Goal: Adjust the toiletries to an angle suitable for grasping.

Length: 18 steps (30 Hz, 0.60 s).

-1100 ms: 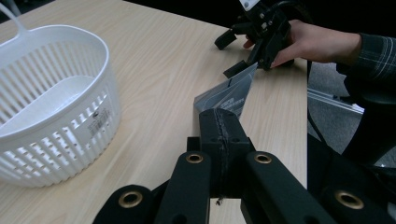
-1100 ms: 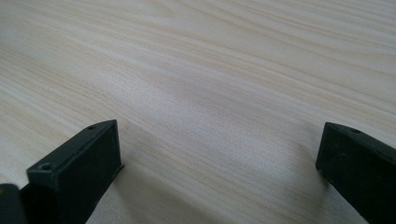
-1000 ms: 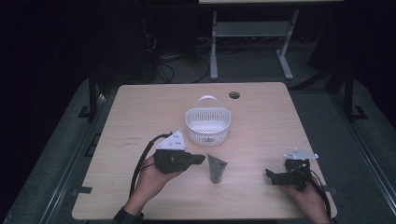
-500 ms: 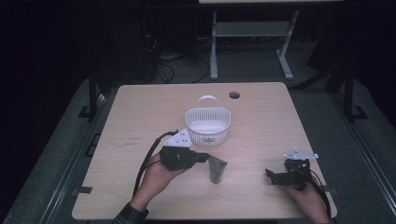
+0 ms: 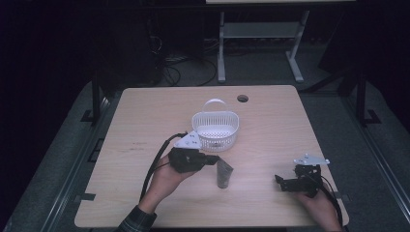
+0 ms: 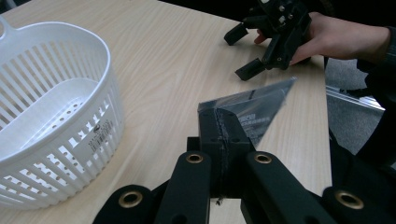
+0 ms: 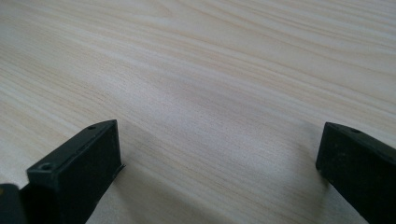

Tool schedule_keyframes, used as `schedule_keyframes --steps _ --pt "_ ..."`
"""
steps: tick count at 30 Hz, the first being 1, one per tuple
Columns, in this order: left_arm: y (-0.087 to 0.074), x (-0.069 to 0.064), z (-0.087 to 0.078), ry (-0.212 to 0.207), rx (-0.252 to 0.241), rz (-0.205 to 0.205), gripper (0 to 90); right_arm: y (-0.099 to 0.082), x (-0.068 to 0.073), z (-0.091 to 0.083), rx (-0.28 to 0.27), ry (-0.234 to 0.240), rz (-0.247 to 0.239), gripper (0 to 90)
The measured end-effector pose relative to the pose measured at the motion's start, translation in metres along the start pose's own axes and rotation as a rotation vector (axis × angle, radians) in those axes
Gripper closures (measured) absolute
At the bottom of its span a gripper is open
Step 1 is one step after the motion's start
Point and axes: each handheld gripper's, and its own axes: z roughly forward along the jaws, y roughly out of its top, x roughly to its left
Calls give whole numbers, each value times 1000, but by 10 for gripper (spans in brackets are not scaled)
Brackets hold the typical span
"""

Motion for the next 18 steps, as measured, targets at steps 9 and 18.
schedule_keyframes --steps 9,18 --pt "2 7 4 11 1 -3 896 0 0 0 0 1 2 0" --pt "5 12 6 15 4 -2 896 0 0 0 -1 0 2 0"
